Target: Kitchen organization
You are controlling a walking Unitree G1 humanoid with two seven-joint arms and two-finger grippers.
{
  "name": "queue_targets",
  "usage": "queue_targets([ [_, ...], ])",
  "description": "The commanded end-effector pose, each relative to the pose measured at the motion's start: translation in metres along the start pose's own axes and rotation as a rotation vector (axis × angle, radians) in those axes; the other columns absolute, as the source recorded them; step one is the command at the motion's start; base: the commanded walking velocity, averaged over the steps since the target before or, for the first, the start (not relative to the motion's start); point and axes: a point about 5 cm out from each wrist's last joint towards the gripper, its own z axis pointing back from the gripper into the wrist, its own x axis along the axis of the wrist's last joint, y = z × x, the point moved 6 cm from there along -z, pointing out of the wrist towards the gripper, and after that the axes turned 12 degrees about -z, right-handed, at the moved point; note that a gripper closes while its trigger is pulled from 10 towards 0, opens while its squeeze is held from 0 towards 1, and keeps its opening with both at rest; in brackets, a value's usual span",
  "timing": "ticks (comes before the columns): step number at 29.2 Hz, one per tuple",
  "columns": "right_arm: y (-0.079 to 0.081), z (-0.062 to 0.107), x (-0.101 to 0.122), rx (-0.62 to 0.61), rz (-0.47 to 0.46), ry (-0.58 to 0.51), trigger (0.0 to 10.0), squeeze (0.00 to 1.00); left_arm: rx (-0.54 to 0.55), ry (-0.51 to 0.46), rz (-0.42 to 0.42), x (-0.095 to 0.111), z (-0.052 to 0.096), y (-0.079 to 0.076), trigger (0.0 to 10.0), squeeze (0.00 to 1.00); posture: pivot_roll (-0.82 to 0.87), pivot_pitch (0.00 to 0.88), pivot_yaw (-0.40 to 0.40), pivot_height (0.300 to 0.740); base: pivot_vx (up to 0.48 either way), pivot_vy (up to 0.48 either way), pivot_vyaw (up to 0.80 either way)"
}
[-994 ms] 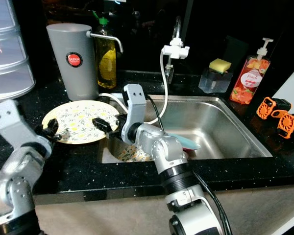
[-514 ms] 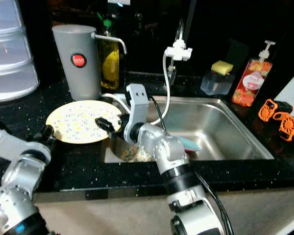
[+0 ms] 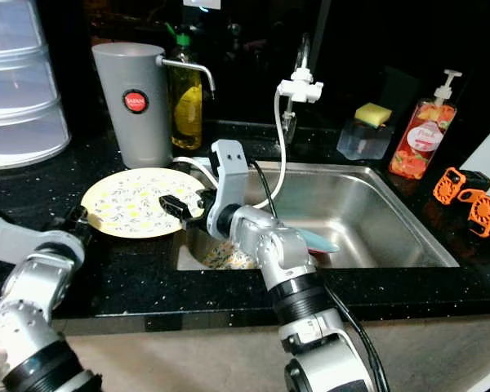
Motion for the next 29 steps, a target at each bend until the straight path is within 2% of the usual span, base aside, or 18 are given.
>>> queue_targets([
  [1, -0.004, 0.002, 0.003, -0.012, -0.002, -0.013, 10.0, 0.00, 0.023, 0.043, 0.015, -0.009, -0.004, 0.007, 9.5, 0.00, 0.17, 0.072, -0.124, 0.740, 0.000, 0.000, 0.00],
  [2, -0.005, 0.002, 0.004, -0.013, -0.002, -0.014, 10.0, 0.00, 0.000, 0.058, 0.025, -0.009, -0.006, 0.004, 4.7, 0.00, 0.17, 0.072, -0.124, 0.740, 0.000, 0.000, 0.00],
  [3, -0.005, 0.002, 0.004, -0.013, -0.002, -0.014, 10.0, 0.00, 0.000, 0.058, 0.025, -0.009, -0.006, 0.004, 4.7, 0.00, 0.17, 0.072, -0.124, 0.740, 0.000, 0.000, 0.00],
  [4, -0.005, 0.002, 0.004, -0.014, -0.002, -0.014, 10.0, 0.00, -0.013, 0.068, 0.024, -0.010, -0.007, 0.003, 3.9, 0.00, 0.17, 0.072, -0.124, 0.740, 0.000, 0.000, 0.00],
  [5, -0.005, 0.002, 0.004, -0.015, -0.002, -0.015, 10.0, 0.00, -0.023, 0.082, 0.022, -0.011, -0.009, 0.001, 5.0, 0.00, 0.15, 0.073, -0.120, 0.740, 0.000, 0.000, 0.00],
  [6, -0.005, 0.002, 0.004, -0.015, -0.002, -0.015, 10.0, 0.00, -0.023, 0.082, 0.022, -0.011, -0.009, 0.001, 5.0, 0.00, 0.15, 0.073, -0.120, 0.740, 0.000, 0.000, 0.00],
  [7, -0.005, 0.003, 0.004, -0.015, -0.001, -0.015, 10.0, 0.00, -0.029, 0.091, 0.022, -0.012, -0.010, 0.001, 5.5, 0.00, 0.15, 0.073, -0.120, 0.740, 0.000, 0.000, 0.00],
  [8, -0.005, 0.003, 0.004, -0.015, -0.002, -0.015, 10.0, 0.00, -0.031, 0.096, 0.017, -0.012, -0.010, 0.000, 4.2, 0.00, 0.15, 0.073, -0.120, 0.740, 0.000, 0.000, 0.00],
  [9, -0.005, 0.003, 0.004, -0.015, -0.002, -0.015, 10.0, 0.00, -0.031, 0.096, 0.017, -0.012, -0.010, 0.000, 4.2, 0.00, 0.15, 0.073, -0.120, 0.740, 0.000, 0.000, 0.00],
  [10, -0.005, 0.003, 0.004, -0.016, -0.001, -0.016, 10.0, 0.00, -0.025, 0.105, 0.008, -0.012, -0.011, 0.001, 0.5, 0.00, 0.15, 0.073, -0.120, 0.740, 0.000, 0.000, 0.00],
  [12, -0.006, 0.003, 0.005, -0.017, -0.001, -0.017, 10.0, 0.00, -0.023, 0.108, 0.005, -0.011, -0.012, 0.002, 0.0, 0.00, 0.15, 0.074, -0.119, 0.740, 0.000, 0.000, 0.00],
  [19, -0.006, 0.003, 0.005, -0.016, 0.000, -0.018, 10.0, 0.00, -0.032, 0.100, 0.009, -0.006, -0.010, 0.001, 0.0, 0.00, 0.16, 0.073, -0.123, 0.740, 0.000, 0.000, 0.00],
  [22, -0.006, 0.002, 0.006, -0.015, 0.001, -0.018, 10.0, 0.00, -0.053, 0.073, -0.026, 0.000, -0.009, -0.004, 0.0, 0.00, 0.16, 0.072, -0.124, 0.740, 0.000, 0.000, 0.00],
  [23, -0.006, 0.002, 0.006, -0.017, 0.004, -0.020, 10.0, 0.00, -0.103, 0.050, -0.054, 0.004, -0.006, -0.013, 0.7, 0.00, 0.16, 0.072, -0.124, 0.740, 0.000, 0.000, 0.00],
  [24, -0.007, 0.002, 0.007, -0.018, 0.008, -0.022, 10.0, 0.00, -0.145, 0.029, -0.096, 0.008, -0.003, -0.021, 10.0, 0.00, 0.16, 0.072, -0.124, 0.740, 0.000, 0.000, 0.00],
  [25, -0.007, 0.002, 0.007, -0.021, 0.017, -0.025, 10.0, 0.00, -0.201, -0.002, -0.153, 0.012, 0.001, -0.032, 10.0, 0.00, 0.16, 0.072, -0.124, 0.740, 0.000, 0.000, 0.00],
  [27, -0.009, 0.004, 0.010, -0.026, 0.035, -0.034, 10.0, 0.00, -0.360, -0.069, -0.172, 0.023, 0.014, -0.056, 10.0, 0.00, 0.16, 0.072, -0.125, 0.740, 0.000, 0.000, 0.00],
  [29, -0.012, 0.005, 0.013, -0.030, 0.034, -0.044, 10.0, 0.00, -0.483, -0.106, -0.171, 0.029, 0.026, -0.071, 10.0, 0.00, 0.16, 0.071, -0.126, 0.740, 0.000, 0.000, 0.00],
])
